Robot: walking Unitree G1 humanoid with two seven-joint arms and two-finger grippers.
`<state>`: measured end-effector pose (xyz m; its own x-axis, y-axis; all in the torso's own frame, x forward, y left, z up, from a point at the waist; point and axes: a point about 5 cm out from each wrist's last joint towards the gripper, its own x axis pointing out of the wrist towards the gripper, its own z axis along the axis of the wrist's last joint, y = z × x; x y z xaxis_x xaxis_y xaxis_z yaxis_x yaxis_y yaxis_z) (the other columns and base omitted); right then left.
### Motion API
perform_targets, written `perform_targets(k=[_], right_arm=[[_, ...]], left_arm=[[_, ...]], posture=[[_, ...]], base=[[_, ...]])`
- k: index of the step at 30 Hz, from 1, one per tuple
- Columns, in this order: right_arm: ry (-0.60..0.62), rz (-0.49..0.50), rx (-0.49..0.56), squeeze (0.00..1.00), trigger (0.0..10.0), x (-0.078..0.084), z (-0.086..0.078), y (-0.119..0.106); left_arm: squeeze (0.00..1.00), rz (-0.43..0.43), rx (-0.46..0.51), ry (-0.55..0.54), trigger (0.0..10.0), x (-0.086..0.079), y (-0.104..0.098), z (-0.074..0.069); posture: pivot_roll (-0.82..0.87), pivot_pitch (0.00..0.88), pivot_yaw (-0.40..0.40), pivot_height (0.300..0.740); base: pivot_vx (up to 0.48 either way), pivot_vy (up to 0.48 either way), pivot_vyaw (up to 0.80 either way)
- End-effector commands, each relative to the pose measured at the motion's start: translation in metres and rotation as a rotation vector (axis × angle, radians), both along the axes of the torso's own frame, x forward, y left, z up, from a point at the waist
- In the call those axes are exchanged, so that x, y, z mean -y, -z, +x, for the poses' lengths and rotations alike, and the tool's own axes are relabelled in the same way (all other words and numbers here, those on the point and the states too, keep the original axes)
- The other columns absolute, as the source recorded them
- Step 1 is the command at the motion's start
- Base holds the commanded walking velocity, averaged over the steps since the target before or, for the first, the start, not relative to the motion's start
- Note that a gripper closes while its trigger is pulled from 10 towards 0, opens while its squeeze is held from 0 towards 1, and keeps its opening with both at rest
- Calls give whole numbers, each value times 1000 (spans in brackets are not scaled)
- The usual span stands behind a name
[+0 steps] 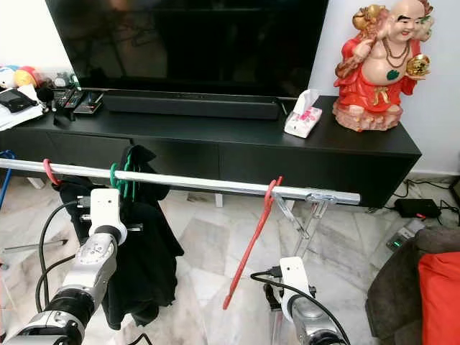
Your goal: Hang hanger
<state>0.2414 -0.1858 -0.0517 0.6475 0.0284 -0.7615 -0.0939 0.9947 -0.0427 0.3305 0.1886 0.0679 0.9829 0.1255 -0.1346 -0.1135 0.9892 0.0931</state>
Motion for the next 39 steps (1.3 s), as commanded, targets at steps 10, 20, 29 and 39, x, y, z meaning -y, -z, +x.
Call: perform_targets(k=[10, 20, 29, 39], right_arm=[[8, 13, -3, 0, 10000, -2, 0, 0], [6, 17, -3, 0, 10000, -3, 0, 0], [8, 19, -5, 0, 10000, -2, -1, 1], [1, 17, -6, 0, 10000, -1, -1, 1]], left_arm=[[1000, 54, 151, 27, 10000, 1, -9, -26], [1000, 72, 208, 41, 10000, 7, -14, -54], [0, 142, 228, 60, 10000, 9, -11, -85], [0, 151, 207, 39, 10000, 10, -9, -91]], posture=[[-159, 0, 7, 740], [-149, 0, 9, 740], [-144, 0, 12, 740], [-138, 0, 7, 740]], base=[[0, 0, 0], [0, 0, 0], [0, 0, 0], [0, 0, 0]])
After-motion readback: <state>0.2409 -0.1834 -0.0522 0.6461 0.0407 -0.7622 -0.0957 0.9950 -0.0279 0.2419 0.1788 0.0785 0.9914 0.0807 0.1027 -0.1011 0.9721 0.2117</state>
